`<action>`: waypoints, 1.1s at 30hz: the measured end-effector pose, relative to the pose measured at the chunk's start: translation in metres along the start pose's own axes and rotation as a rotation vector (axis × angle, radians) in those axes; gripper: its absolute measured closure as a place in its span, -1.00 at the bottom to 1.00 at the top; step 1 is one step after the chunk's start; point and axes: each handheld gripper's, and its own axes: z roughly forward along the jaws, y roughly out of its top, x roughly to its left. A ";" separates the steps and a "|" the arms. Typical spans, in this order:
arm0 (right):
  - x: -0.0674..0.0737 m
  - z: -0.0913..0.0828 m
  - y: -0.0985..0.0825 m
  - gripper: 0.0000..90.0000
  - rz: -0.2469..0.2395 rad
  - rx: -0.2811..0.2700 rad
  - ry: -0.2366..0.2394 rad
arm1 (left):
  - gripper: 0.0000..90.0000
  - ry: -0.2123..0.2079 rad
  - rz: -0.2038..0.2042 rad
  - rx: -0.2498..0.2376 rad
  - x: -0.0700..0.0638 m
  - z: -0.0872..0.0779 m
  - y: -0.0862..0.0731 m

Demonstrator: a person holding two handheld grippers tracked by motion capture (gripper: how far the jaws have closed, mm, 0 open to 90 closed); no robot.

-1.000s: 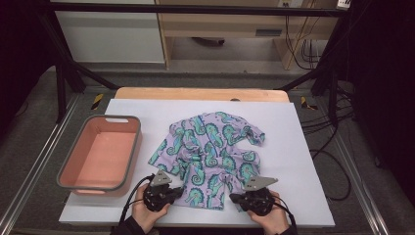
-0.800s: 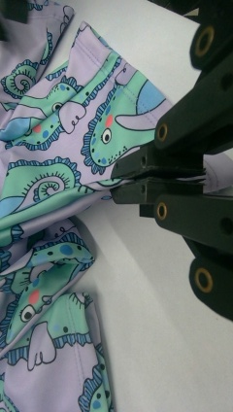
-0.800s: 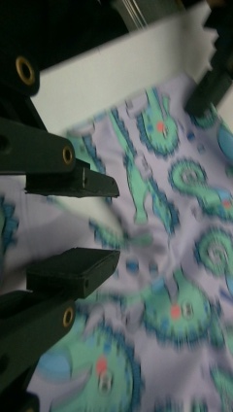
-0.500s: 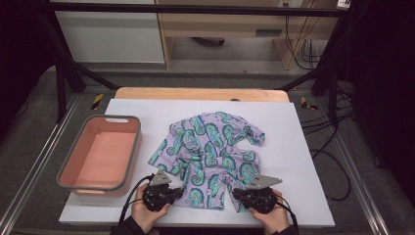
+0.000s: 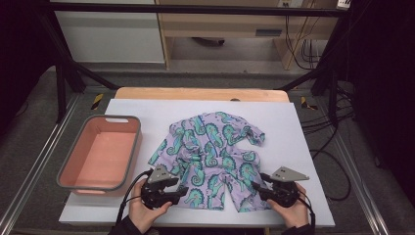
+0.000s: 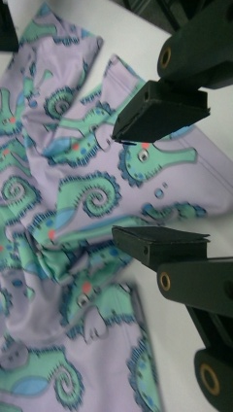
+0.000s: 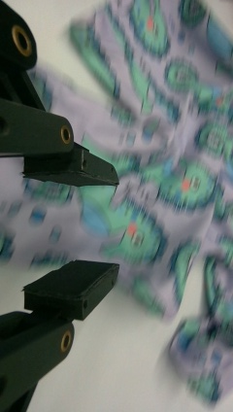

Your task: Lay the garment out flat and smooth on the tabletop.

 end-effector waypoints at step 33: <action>0.015 -0.025 -0.018 0.56 0.024 0.135 0.072 | 0.59 -0.075 0.031 0.082 -0.026 -0.006 -0.022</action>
